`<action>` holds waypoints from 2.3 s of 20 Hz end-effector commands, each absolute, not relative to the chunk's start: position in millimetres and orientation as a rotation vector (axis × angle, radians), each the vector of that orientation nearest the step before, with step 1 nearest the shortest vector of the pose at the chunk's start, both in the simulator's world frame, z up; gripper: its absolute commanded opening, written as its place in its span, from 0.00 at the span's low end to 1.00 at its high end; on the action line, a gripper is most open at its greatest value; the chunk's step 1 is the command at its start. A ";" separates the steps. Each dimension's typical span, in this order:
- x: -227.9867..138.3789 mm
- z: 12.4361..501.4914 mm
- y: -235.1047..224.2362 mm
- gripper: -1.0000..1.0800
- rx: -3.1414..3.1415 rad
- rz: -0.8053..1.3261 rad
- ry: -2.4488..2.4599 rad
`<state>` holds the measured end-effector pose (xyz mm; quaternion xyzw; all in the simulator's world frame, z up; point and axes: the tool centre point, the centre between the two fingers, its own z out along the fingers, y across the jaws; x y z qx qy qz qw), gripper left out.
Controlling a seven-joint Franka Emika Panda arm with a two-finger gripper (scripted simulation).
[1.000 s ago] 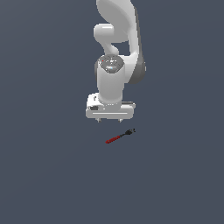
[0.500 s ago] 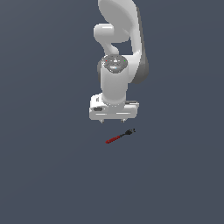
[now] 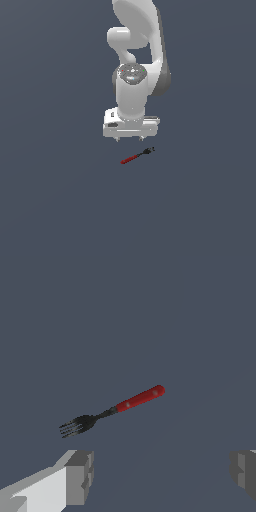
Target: Pick up the object and move it to a goal position.
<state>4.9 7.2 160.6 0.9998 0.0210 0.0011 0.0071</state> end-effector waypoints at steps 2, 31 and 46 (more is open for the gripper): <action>5.1 157.1 9.1 0.96 3.130 0.003 0.009; 5.8 93.6 39.2 0.96 2.960 -0.009 -1.070; 3.9 63.2 50.7 0.96 2.725 -0.003 -1.567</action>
